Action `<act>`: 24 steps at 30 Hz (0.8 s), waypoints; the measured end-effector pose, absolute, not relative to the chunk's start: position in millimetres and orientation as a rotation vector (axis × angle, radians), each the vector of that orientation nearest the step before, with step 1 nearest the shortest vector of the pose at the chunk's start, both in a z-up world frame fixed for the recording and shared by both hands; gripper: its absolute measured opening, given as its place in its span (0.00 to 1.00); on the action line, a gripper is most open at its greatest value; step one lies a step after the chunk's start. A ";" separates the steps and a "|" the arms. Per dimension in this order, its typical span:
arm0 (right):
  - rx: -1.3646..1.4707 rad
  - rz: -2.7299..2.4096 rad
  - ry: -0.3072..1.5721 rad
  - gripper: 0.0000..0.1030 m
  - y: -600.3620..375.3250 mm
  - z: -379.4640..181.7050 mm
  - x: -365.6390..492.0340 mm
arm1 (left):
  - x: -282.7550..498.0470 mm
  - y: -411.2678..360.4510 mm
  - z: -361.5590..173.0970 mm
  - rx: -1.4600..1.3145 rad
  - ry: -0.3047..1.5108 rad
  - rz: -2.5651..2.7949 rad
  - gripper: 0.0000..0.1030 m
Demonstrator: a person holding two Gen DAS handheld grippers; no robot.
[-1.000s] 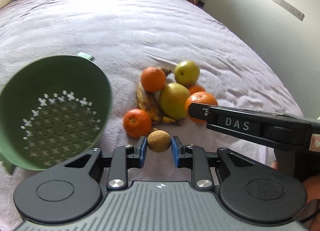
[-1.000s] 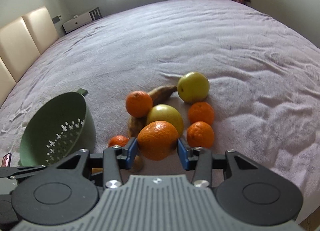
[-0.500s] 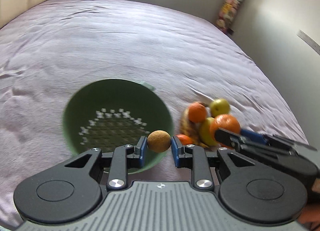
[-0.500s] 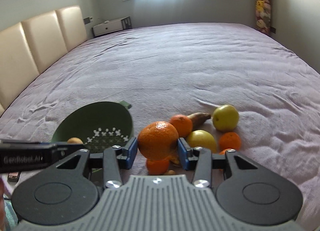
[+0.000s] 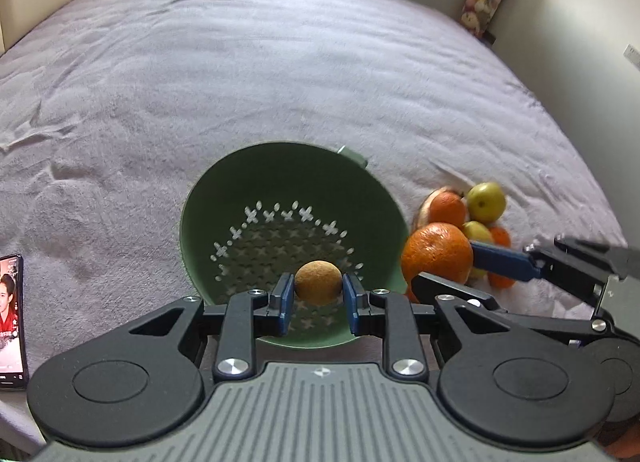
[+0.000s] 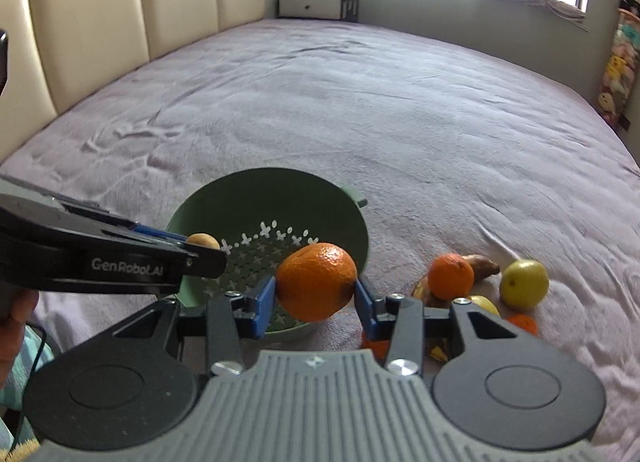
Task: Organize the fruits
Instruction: 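Carry the kiwi in the left tool over the colander while the right tool carries the tangerine there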
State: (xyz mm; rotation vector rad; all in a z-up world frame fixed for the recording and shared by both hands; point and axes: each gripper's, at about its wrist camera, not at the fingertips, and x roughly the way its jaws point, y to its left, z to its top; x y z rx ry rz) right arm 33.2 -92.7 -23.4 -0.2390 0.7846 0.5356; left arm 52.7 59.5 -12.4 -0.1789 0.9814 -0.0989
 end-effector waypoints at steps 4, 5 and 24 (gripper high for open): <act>-0.303 0.582 0.841 0.39 -77.8 -33.0 50.3 | 62.6 61.9 -20.3 -0.151 1.015 -0.087 0.28; -0.312 0.593 0.856 0.39 -74.6 -35.3 53.2 | 65.4 63.2 -22.4 -0.154 1.023 -0.087 0.28; -0.468 0.740 1.059 0.39 -38.1 -88.6 109.2 | 103.4 62.6 -68.0 -0.088 1.160 -0.039 0.28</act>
